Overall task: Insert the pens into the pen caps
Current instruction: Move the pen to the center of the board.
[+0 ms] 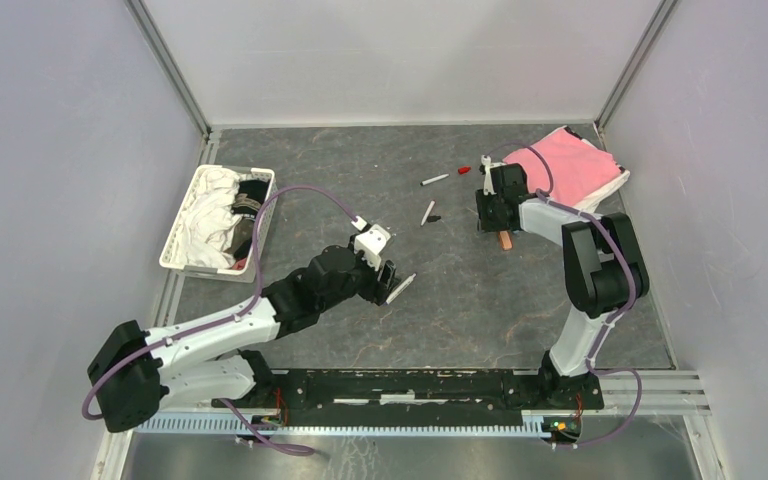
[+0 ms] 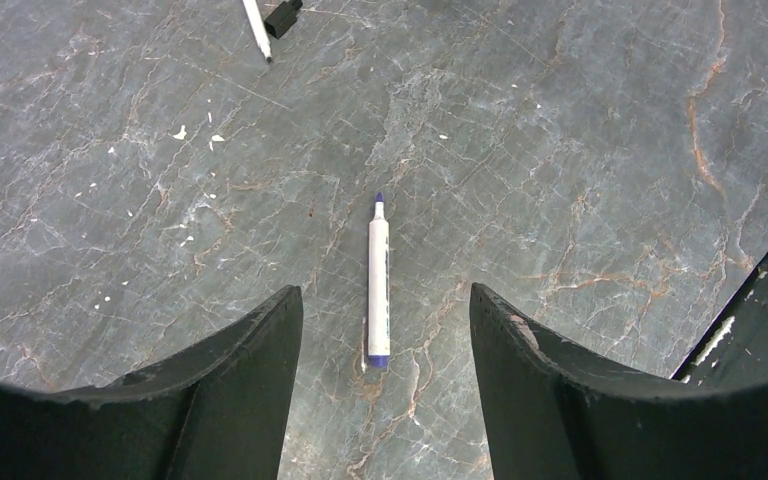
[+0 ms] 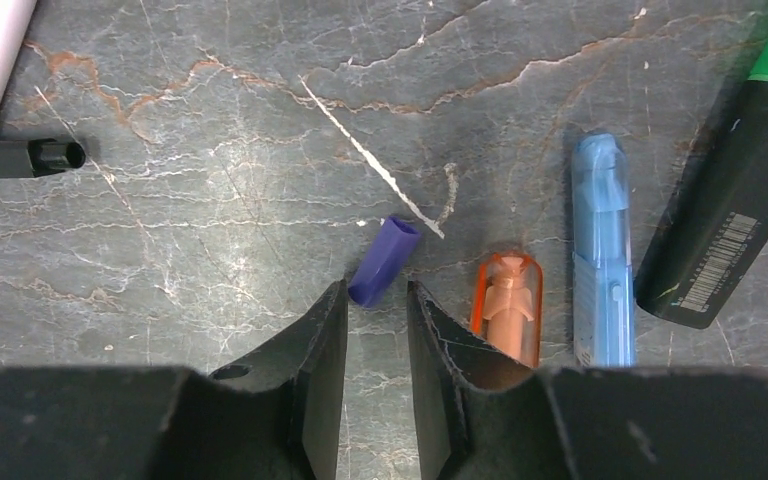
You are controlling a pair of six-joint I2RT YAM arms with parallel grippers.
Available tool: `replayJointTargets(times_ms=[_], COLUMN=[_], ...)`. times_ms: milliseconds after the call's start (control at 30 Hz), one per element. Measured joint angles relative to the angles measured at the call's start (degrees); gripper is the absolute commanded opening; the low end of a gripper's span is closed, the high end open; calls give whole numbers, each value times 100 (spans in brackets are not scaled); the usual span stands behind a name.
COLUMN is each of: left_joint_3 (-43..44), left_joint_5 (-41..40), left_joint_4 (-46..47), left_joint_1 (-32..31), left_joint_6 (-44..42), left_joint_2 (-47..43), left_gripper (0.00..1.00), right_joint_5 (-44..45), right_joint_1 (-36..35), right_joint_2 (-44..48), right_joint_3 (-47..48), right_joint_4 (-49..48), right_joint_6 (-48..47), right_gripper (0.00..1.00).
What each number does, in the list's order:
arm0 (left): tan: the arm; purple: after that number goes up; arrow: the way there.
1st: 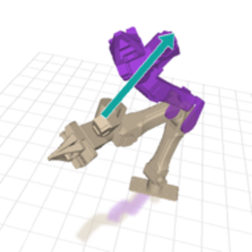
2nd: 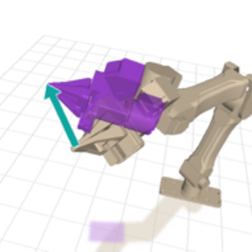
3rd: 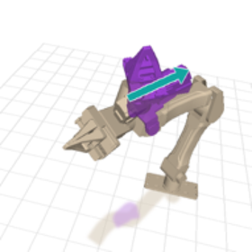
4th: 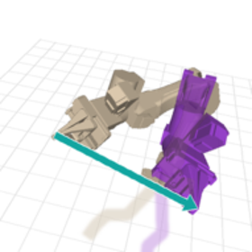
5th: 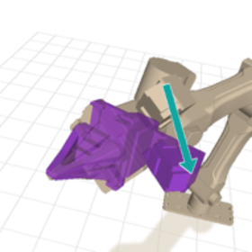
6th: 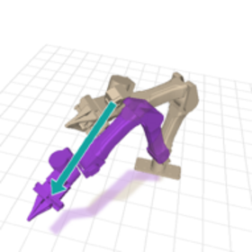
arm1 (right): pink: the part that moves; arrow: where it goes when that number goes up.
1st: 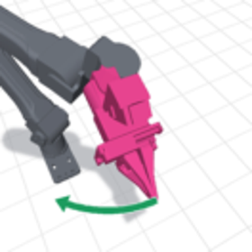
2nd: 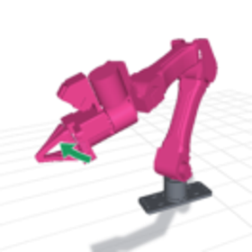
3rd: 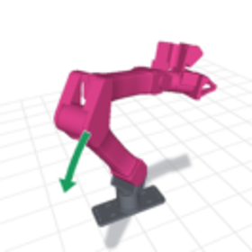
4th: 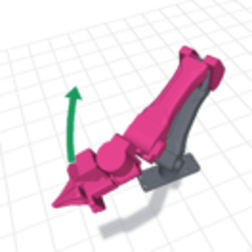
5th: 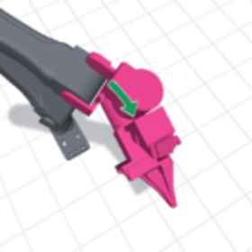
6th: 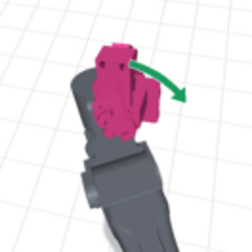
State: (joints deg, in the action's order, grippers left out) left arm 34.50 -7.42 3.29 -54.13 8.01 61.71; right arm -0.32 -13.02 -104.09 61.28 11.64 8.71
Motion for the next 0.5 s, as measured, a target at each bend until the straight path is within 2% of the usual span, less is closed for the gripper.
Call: replayJointTargets(times_ms=[167, 367, 500], left_joint_3=[-7, -7, -7], left_joint_5=[2, 2, 2], left_joint_4=[17, 15, 17], left_joint_1=[0, 0, 0], left_joint_6=[0, 0, 0], left_joint_2=[-17, -42, -59], left_gripper=[68, 68, 68], right_joint_5=[61, 57, 61], right_joint_1=[0, 0, 0], right_joint_2=[-17, -76, -98], right_joint_3=[0, 55, 70], right_joint_4=[-33, -83, -138], right_joint_6=[-2, 7, 11], right_gripper=[32, 39, 38])
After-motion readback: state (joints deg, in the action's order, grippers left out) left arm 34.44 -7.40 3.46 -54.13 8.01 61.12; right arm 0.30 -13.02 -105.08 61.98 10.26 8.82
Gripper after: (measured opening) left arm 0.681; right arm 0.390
